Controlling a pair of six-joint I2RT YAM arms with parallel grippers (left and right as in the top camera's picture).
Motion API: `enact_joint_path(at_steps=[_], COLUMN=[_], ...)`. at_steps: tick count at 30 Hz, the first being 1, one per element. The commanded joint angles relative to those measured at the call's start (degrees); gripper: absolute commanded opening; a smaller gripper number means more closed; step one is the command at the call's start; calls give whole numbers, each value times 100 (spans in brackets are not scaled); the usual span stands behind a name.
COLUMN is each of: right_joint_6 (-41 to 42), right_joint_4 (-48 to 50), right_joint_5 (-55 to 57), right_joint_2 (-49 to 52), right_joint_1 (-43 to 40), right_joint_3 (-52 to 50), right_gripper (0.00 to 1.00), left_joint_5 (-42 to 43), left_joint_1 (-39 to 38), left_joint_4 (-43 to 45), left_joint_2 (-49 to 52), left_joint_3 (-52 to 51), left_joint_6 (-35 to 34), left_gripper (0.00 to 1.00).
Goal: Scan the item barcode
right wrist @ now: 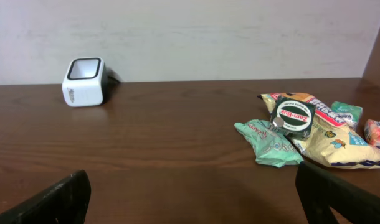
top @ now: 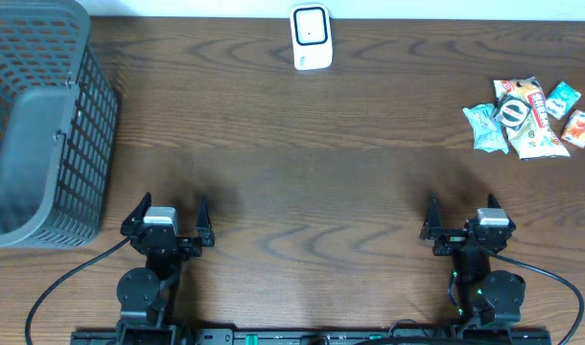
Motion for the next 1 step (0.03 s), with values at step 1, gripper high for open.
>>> enact_joint_path(at_steps=[1], right_joint_6=[22], right_joint_4=[-22], right_joint_5=[-9], right_joint_2=[-37], right_joint_1=[-55], right_joint_3=[-13], right_gripper=[99], left_joint_5=[-9], left_joint_1=[9], left_joint_4=[-247], left_joint_2=[-35], left_joint_3=[-66], left_joint_6=[79], left_gripper=[98])
